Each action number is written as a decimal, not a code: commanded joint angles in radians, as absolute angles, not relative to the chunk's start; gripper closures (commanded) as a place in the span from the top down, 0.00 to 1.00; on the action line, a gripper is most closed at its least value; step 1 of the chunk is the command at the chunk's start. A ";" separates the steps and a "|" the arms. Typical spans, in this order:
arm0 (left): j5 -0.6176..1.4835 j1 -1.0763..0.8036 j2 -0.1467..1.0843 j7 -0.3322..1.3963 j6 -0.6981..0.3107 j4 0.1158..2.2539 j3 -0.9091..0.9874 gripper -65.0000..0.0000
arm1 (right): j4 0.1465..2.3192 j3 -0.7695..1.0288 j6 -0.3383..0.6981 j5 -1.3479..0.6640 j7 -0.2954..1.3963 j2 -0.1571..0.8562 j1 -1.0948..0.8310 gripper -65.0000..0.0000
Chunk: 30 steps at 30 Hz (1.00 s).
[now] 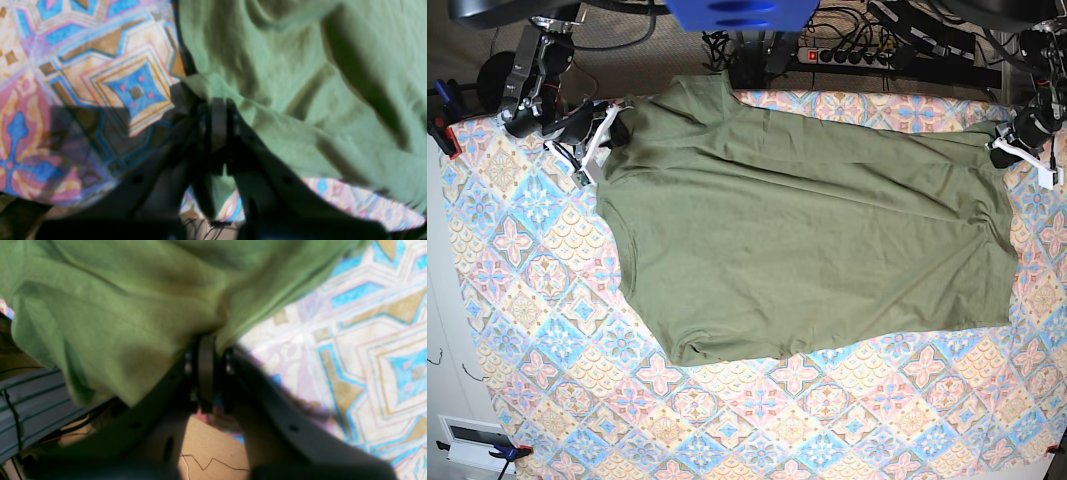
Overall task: Layout the t-shirt on the table in an organized manner, then fold the t-shirt properly
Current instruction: 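Hold the shirt shoulder corners with both grippers, keeping it taut, then pull the shirt corners apart with both grippers to straighten the collar edge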
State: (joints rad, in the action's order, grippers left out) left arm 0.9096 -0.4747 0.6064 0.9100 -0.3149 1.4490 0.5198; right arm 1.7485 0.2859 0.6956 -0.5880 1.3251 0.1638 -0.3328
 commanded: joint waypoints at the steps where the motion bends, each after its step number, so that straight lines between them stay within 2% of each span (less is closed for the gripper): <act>1: 0.923 -0.503 0.631 0.894 -0.337 1.491 0.556 0.00 | 1.762 0.285 0.698 -0.593 1.334 0.170 -0.334 0.05; 7: 0.920 -0.596 0.633 0.894 -0.410 1.639 0.644 0.00 | 1.762 0.294 0.698 -0.593 1.334 0.173 -0.334 0.05; 14: 0.923 -0.601 0.638 0.898 -0.447 1.739 0.697 0.00 | 1.797 0.369 0.698 -0.595 1.343 0.177 -0.337 0.05; 20: 0.917 -0.670 0.638 1.012 -0.553 1.834 0.704 0.00 | 1.854 0.466 0.698 -0.644 1.356 0.177 -0.360 0.05; 30: 0.918 -0.872 0.694 1.012 -0.567 1.850 0.707 0.00 | 1.865 0.510 0.698 -0.751 1.396 0.228 -0.466 0.05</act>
